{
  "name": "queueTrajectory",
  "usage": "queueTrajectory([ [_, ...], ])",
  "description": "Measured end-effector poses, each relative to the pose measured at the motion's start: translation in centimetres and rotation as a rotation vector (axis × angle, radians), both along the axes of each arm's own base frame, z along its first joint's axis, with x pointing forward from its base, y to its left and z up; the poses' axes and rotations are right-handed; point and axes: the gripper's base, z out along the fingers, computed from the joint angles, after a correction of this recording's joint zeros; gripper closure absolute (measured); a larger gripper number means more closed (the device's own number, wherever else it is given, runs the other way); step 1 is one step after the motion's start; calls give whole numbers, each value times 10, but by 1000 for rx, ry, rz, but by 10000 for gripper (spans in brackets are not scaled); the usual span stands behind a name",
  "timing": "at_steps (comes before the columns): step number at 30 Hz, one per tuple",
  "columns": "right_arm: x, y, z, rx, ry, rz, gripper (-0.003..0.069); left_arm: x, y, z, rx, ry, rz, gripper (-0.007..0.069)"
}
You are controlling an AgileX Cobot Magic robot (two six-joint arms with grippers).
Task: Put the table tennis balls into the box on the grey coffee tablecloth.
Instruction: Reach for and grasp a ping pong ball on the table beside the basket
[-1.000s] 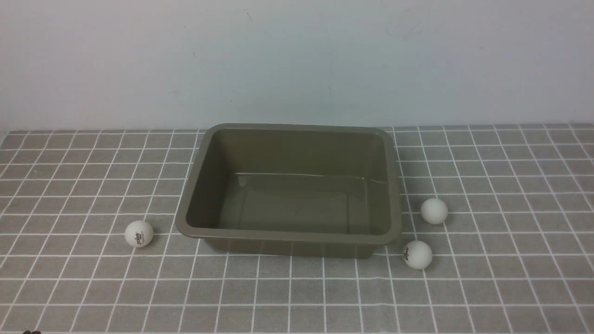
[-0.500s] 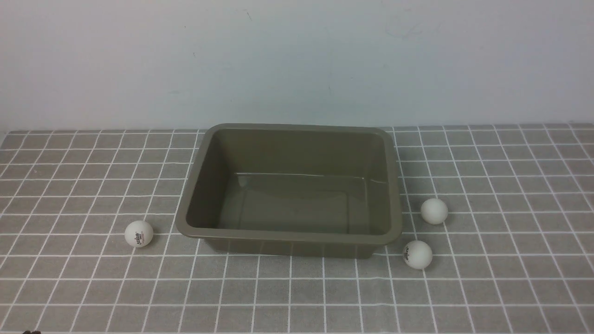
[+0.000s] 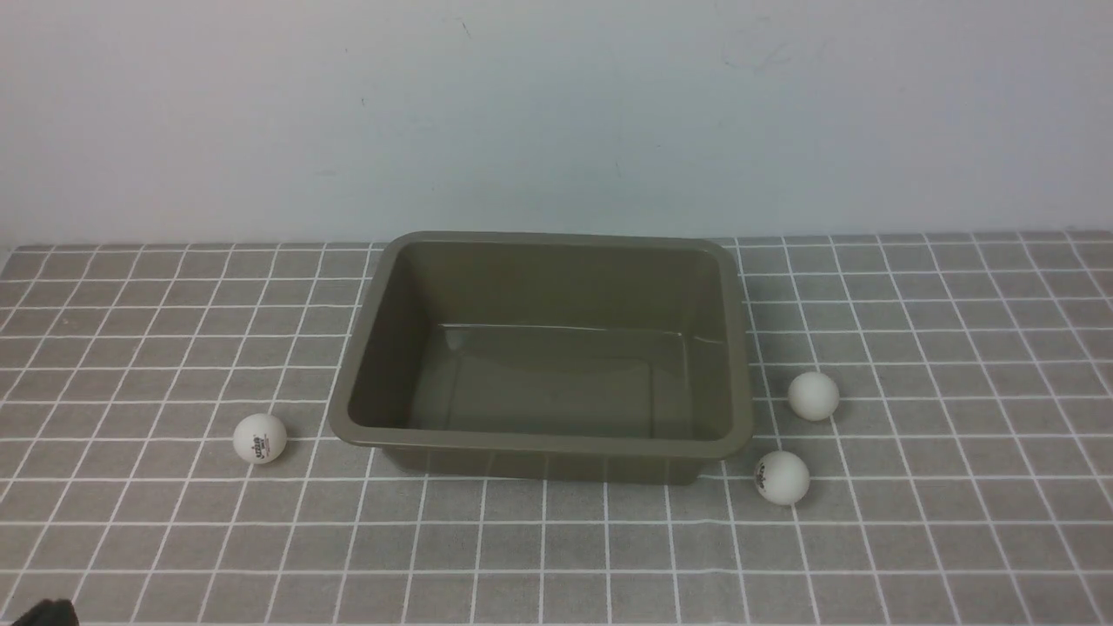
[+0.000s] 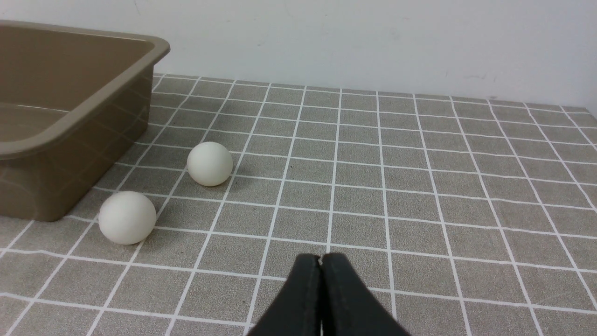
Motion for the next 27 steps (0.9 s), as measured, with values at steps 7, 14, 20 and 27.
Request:
queueTrajectory([
  [7,0,0,0,0,0,0,673,2,2,20,-337,-196,48,629],
  [14,2,3,7,286,-95,-16,673,1,10,32,-625,-334,112,629],
  [20,2,-1,26,740,-289,-63,673,-8,8,81,-638,-428,58,629],
  [27,2,-4,30,833,-336,-80,673,26,-15,135,-416,14,-87,629],
])
